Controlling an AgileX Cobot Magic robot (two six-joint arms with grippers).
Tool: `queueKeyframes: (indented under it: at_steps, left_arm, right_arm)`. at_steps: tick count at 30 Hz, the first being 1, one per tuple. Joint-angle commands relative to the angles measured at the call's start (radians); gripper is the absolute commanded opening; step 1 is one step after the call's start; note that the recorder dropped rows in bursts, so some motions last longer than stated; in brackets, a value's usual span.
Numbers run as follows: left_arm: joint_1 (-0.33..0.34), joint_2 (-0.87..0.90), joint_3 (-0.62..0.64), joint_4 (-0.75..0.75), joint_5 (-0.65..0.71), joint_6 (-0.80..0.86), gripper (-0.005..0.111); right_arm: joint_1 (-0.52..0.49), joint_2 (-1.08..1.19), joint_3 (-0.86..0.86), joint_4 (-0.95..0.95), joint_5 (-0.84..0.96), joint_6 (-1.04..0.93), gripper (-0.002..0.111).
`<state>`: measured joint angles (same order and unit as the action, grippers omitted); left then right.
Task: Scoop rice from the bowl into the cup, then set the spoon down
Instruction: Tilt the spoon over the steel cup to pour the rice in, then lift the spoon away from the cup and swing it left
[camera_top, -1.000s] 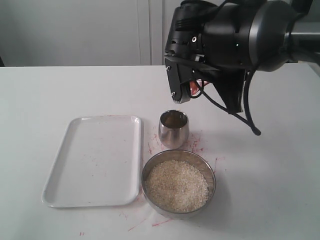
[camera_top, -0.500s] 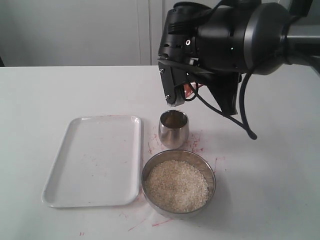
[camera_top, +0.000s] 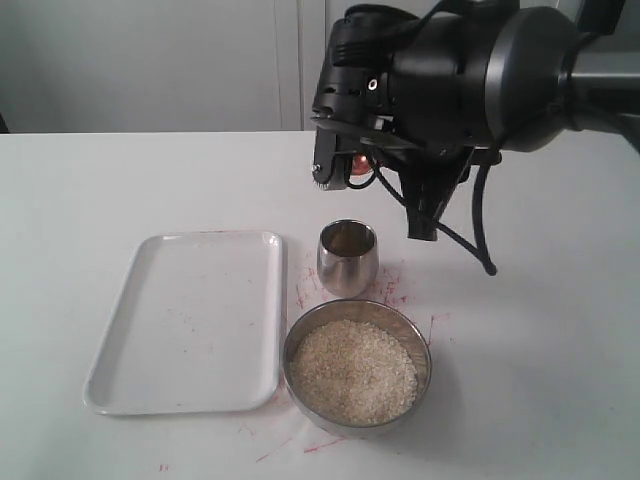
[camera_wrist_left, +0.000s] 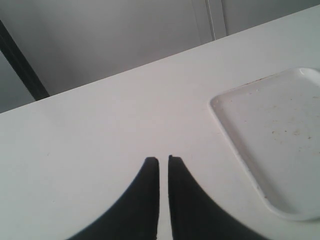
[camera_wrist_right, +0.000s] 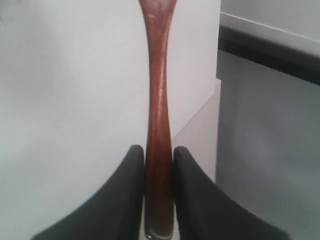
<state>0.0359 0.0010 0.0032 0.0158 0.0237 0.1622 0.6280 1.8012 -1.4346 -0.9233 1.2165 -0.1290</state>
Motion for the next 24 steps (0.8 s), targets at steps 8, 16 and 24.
queueKeyframes:
  at_steps: [8, 16, 24]
  left_arm:
    - [-0.001, -0.001, -0.003, -0.007, -0.002, -0.001, 0.014]
    - [-0.001, -0.001, -0.003, -0.007, -0.002, -0.001, 0.014]
    - [-0.001, -0.001, -0.003, -0.007, -0.002, -0.001, 0.014]
  right_arm:
    - [0.0, -0.116, -0.007, 0.451, 0.005, 0.297, 0.0]
    - [0.0, -0.31, -0.007, 0.651, 0.005, 0.43, 0.0]
    - [0.0, -0.433, 0.05, 0.775, 0.005, 0.487, 0.0]
